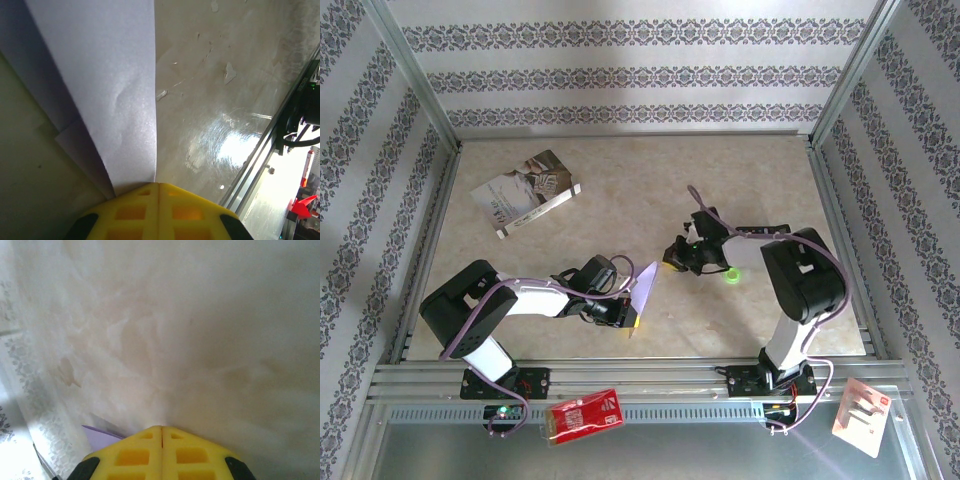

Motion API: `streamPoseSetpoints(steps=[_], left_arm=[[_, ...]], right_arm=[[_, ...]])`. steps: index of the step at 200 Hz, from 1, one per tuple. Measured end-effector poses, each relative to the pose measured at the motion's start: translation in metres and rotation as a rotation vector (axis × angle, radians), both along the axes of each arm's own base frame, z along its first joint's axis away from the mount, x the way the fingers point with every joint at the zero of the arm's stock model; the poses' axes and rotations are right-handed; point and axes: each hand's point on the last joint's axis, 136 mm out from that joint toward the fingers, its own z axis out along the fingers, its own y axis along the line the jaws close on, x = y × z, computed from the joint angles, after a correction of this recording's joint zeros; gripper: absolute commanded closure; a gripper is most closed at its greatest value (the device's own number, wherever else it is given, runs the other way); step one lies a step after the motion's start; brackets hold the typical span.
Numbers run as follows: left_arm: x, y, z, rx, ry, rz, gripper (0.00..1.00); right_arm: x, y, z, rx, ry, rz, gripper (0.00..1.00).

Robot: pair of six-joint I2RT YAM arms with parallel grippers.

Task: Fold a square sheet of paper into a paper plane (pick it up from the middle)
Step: Fold the wing for the fifth time at the center of the table.

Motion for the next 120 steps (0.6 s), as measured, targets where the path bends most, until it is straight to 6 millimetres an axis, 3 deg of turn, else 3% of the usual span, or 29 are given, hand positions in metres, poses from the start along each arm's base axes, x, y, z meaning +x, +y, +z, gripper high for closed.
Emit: streamPoseSetpoints(steps=[28, 58, 87, 120], left_arm=[[0.000, 0.000, 0.000, 0.000, 0.000, 0.000, 1.00], [0.000, 0.000, 0.000, 0.000, 0.000, 0.000, 1.00], [0.000, 0.000, 0.000, 0.000, 0.000, 0.000, 1.00], [0.000, 0.000, 0.000, 0.000, 0.000, 0.000, 1.00]], right_arm=[[-0.011, -0.004, 0.025, 0.004, -0.081, 0.000, 1.00], [-0.034, 0.024, 0.038, 0.026, -0.132, 0.090, 1.00], [-0.049, 0.047, 0.027, 0.028, -0.110, 0.156, 1.00], [-0.043, 0.052, 0.004, 0.005, -0.061, 0.153, 1.00]])
